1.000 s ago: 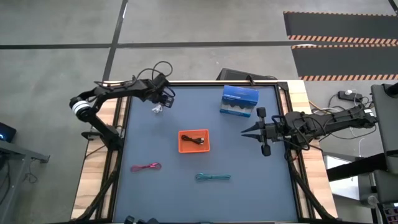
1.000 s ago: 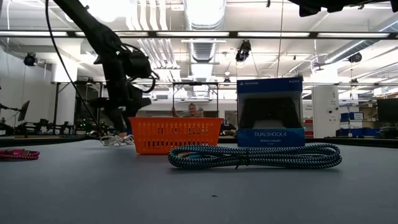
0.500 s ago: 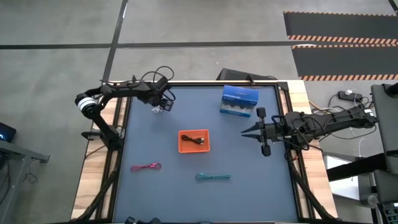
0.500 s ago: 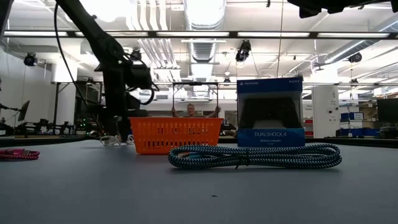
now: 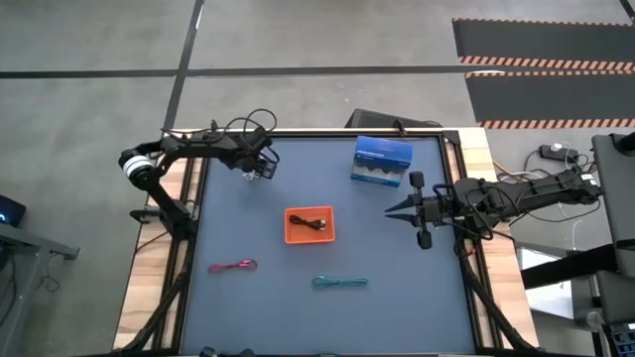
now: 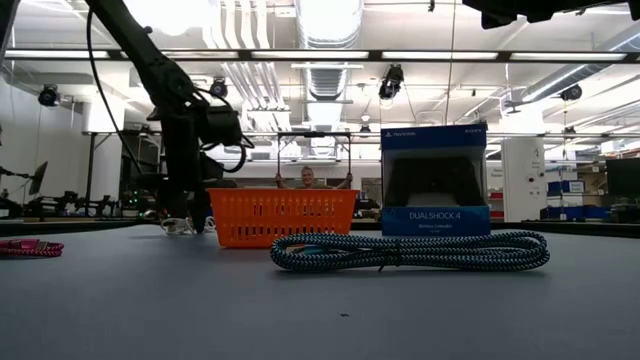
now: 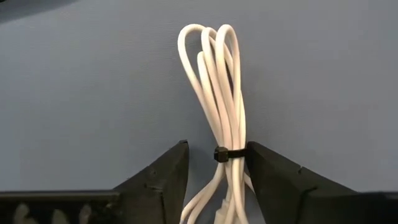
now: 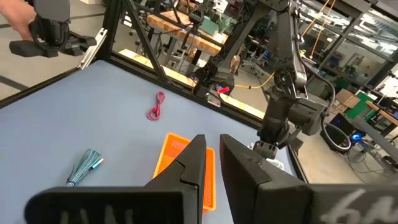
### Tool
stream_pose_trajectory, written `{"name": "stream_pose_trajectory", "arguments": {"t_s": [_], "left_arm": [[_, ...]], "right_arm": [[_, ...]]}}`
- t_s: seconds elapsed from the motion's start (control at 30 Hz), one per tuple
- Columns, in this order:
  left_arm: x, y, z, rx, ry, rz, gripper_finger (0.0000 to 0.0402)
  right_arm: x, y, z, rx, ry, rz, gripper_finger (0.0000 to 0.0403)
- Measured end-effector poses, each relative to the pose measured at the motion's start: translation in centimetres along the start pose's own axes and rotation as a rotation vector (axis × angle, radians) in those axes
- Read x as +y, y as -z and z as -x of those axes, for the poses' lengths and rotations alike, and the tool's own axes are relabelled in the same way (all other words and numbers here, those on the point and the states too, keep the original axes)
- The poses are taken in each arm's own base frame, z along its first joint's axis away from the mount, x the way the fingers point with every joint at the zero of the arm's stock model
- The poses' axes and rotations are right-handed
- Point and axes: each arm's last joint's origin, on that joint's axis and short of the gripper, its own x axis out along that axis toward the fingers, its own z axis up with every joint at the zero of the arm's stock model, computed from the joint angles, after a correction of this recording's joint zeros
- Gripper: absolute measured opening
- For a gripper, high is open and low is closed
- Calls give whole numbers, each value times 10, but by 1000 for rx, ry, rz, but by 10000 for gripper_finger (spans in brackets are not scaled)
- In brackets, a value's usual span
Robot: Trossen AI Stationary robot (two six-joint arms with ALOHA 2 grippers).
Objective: Pick and place USB-C Cables
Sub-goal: Put the white charger cable into the orange bin
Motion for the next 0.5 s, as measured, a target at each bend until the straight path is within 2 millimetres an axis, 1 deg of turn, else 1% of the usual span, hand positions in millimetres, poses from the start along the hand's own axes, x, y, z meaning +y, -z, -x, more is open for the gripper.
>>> {"name": "stream_pose_trajectory", "arguments": {"t_s": [0.5], "left_arm": [[-4,1,-1,-31,-1,-9,23]], "right_arm": [[0,0,0,1,-1,-11,38]]}}
